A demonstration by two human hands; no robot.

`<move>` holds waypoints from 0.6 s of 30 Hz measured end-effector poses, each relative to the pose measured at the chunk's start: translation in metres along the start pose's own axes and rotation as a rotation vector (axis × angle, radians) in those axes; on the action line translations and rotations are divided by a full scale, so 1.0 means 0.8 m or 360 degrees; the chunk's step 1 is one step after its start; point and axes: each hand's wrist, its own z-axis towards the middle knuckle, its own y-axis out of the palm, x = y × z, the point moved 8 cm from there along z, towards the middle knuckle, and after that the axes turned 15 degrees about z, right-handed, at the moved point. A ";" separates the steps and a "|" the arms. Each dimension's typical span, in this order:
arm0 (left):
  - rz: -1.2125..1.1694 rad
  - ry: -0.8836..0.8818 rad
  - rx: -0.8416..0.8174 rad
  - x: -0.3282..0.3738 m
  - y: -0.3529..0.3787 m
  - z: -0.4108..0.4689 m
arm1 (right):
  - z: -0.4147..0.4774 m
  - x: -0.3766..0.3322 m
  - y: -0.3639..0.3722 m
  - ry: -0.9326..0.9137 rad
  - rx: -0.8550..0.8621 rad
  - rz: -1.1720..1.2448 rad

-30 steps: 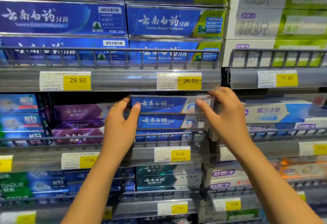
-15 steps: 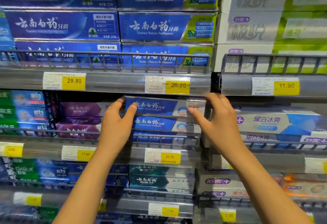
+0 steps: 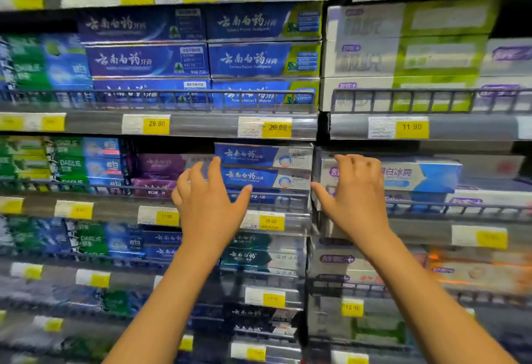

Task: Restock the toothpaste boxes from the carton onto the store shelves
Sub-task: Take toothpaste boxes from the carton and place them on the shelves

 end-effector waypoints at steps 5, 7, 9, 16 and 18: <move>0.0227 0.0259 -0.0125 0.028 -0.026 -0.057 | -0.056 -0.020 -0.019 0.0125 -0.0380 -0.0160; 0.0317 0.0324 -0.0176 0.037 -0.038 -0.078 | -0.078 -0.029 -0.025 0.0117 -0.0535 -0.0214; 0.0401 0.0378 -0.0241 0.047 -0.048 -0.097 | -0.098 -0.034 -0.032 0.0144 -0.0685 -0.0251; 0.0473 0.0431 -0.0466 0.090 -0.069 -0.161 | -0.151 -0.028 -0.083 0.0256 -0.0885 -0.0227; 0.0493 0.0444 -0.0501 0.106 -0.066 -0.184 | -0.170 -0.018 -0.094 0.0242 -0.0929 -0.0261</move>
